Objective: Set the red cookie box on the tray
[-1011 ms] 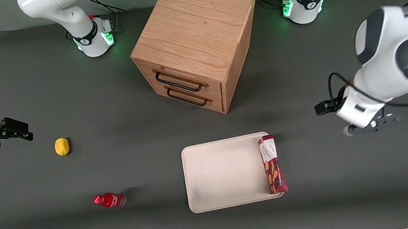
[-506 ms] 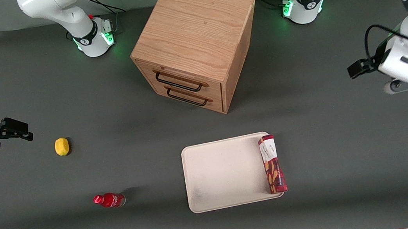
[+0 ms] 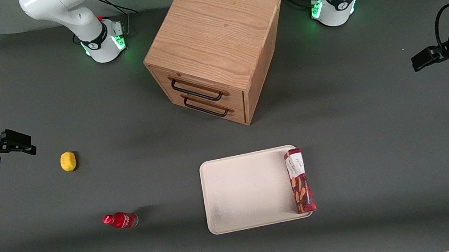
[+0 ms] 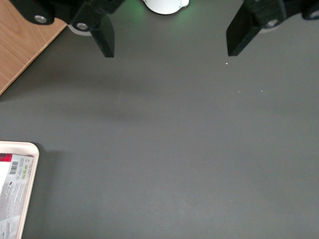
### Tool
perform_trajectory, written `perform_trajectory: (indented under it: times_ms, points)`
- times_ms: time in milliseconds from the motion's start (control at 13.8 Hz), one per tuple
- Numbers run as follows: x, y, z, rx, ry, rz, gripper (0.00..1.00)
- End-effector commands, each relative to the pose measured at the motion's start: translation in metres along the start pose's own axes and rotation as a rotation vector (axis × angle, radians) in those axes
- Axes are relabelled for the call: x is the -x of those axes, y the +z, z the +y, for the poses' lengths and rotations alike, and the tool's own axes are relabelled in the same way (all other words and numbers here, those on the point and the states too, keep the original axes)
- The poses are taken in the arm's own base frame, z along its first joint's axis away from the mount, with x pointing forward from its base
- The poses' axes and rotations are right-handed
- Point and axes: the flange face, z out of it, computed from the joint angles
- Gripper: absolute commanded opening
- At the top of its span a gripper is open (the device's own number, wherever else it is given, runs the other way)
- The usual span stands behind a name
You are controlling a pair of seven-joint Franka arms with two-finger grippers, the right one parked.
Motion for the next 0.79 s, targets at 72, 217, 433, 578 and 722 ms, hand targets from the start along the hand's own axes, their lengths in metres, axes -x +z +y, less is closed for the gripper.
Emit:
perform_trajectory:
  times_ms: [72, 217, 433, 578, 722]
  points:
    - [0.001, -0.018, -0.011, 0.004, -0.015, -0.014, 1.0]
    - [0.0, -0.019, -0.02, 0.012, -0.016, -0.017, 1.0]
    - [-0.001, -0.019, -0.028, 0.017, 0.006, -0.017, 1.0]
    - [0.0, -0.02, -0.025, 0.014, 0.012, -0.017, 1.0]
    - [0.0, -0.018, -0.028, 0.014, 0.006, -0.024, 1.0]
